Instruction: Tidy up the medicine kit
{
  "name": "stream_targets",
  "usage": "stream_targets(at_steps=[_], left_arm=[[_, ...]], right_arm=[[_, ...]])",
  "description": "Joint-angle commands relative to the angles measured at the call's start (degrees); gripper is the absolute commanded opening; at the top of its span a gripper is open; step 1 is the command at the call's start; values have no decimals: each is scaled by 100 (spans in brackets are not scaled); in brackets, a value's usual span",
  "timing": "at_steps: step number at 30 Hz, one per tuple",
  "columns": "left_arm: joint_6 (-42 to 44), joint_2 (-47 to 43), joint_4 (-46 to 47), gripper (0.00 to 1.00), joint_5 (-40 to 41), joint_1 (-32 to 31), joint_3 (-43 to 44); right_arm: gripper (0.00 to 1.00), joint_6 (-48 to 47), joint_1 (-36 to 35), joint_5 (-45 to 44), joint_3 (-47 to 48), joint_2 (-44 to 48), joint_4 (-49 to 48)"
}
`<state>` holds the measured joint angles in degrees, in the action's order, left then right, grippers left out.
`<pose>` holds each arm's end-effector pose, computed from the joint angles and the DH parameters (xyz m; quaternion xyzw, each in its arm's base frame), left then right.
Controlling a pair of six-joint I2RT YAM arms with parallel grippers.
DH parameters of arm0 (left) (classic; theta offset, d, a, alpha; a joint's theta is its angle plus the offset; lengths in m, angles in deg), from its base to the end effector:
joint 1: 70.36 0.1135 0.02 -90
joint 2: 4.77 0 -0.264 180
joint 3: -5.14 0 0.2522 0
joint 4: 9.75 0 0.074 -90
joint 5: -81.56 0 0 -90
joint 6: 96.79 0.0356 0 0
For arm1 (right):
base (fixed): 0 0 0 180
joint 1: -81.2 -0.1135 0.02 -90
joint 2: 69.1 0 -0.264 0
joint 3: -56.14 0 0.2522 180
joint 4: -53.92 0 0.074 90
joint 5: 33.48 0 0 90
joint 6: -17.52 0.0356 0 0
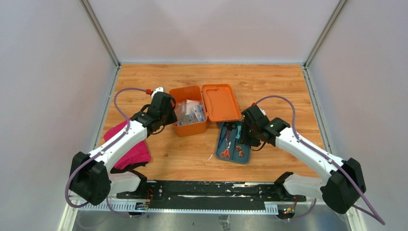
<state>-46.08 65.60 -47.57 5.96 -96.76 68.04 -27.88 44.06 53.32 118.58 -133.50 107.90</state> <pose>0.2348 -0.1066 0.2523 -0.1504 0.9064 -0.1073 0.3799 0.1760 0.1308 0.2522 0.0703 0.9532 0.1714 0.2389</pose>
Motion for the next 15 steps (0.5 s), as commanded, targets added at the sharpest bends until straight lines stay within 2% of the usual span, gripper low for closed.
stream_targets(at_steps=[1,7,15], left_arm=[[5,-195,50,39,-7,-33,-11],[144,-407,-97,48,71,-33,18],[285,-894,-253,51,236,-33,-245]], right_arm=[[42,435,-206,-134,182,-394,-326],[42,625,-419,-297,360,-1210,-478],[41,714,-593,-519,633,-2069,-463]])
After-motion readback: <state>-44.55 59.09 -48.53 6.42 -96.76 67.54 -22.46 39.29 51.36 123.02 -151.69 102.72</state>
